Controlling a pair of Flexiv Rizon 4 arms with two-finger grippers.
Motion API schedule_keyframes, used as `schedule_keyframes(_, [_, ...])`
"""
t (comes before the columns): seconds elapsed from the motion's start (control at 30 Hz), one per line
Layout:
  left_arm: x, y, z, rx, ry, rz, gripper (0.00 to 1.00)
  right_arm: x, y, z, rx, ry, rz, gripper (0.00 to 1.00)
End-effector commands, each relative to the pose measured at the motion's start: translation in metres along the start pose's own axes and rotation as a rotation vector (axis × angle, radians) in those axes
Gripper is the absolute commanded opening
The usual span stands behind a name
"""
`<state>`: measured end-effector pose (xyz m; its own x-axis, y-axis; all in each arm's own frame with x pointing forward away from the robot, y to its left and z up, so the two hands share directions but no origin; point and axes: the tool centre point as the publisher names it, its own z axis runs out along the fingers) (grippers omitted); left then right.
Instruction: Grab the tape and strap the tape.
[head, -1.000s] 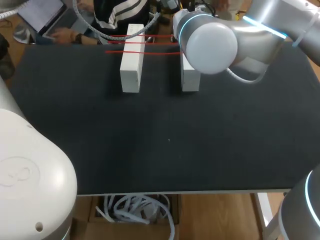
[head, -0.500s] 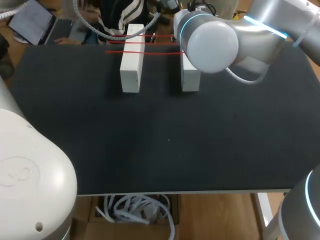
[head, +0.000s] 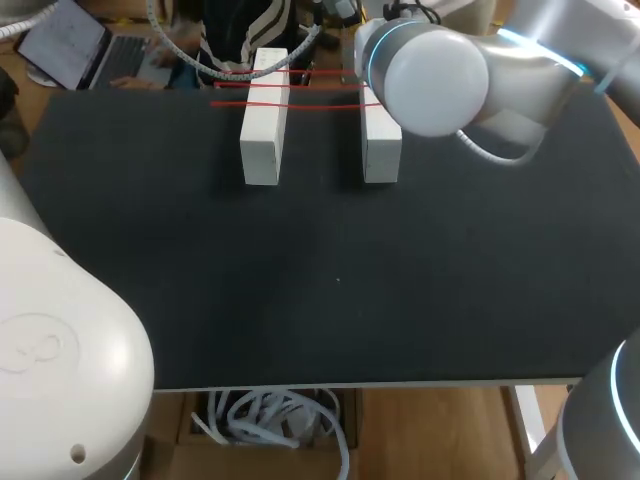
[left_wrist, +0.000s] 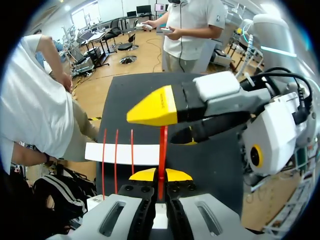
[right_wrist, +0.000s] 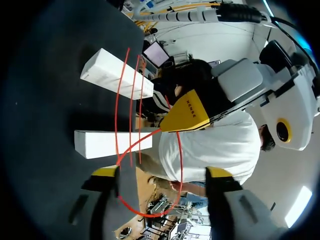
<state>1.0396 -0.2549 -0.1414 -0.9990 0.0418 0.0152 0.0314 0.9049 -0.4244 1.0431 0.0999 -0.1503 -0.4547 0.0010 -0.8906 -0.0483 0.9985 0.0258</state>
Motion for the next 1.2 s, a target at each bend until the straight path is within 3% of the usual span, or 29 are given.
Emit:
schedule_keyframes(0.03, [0.000,-0.001,-0.001,-0.004,0.001,-0.002,0.00,0.000,-0.005,-0.005,-0.007,0.009,0.014,1.00])
schedule_keyframes(0.2, [0.000,-0.001,-0.001,-0.004,0.001,-0.002,0.00,0.000,-0.017,-0.014,-0.013,0.023,0.046,1.00])
schedule_keyframes(0.37, [0.000,-0.001,-0.001,-0.004,0.001,-0.002,0.00,0.002,-0.044,-0.017,-0.009,0.099,0.116,1.00])
schedule_keyframes(0.67, [0.000,-0.001,-0.001,-0.004,0.001,-0.002,0.00,0.008,-0.086,-0.010,-0.007,0.168,0.073,1.00])
schedule_keyframes(1.0, [0.000,-0.001,-0.001,-0.004,0.001,-0.002,0.00,0.009,-0.110,0.004,-0.025,0.183,0.021,1.00])
schedule_keyframes(1.2, [0.000,-0.001,-0.001,-0.004,0.001,-0.002,0.00,0.007,-0.111,0.007,-0.044,0.158,-0.011,1.00])
